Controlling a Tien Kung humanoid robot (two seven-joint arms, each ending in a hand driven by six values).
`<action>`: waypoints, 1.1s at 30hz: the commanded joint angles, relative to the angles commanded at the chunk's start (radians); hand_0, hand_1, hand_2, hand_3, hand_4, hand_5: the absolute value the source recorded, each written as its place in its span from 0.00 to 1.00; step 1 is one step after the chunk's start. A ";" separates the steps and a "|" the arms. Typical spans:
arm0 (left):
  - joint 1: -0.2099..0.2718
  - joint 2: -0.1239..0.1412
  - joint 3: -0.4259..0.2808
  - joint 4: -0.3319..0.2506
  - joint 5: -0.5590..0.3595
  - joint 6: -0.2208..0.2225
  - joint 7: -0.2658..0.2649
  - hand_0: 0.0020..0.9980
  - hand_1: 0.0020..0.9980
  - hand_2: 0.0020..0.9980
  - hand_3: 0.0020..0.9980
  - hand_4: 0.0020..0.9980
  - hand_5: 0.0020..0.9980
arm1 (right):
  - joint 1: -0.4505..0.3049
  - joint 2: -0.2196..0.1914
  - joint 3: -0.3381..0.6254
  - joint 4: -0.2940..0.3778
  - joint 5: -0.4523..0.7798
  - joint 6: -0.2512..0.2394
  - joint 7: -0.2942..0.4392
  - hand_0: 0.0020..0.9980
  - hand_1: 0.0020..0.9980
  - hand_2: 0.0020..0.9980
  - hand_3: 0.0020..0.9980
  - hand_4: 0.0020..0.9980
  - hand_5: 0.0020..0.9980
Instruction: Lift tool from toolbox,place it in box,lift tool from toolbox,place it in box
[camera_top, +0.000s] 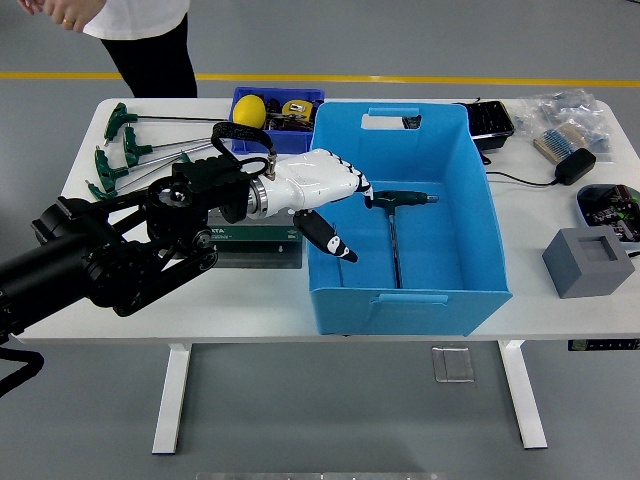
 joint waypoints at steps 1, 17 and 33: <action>0.007 0.003 -0.019 -0.005 0.004 0.002 0.001 0.79 0.88 0.93 0.74 1.00 0.68 | 0.000 0.000 0.003 0.000 -0.001 0.000 0.001 0.65 0.66 0.78 0.80 1.00 0.98; 0.288 -0.019 -0.502 -0.153 -0.075 0.114 0.046 0.83 0.90 0.94 0.79 1.00 0.70 | -0.001 0.007 0.011 0.000 0.010 -0.003 0.006 0.65 0.66 0.77 0.80 1.00 0.98; 0.657 -0.150 -0.918 -0.244 -0.700 0.189 0.093 0.74 0.78 0.83 0.76 1.00 0.77 | -0.002 0.014 0.009 0.000 0.031 -0.007 0.016 0.65 0.66 0.77 0.80 1.00 0.98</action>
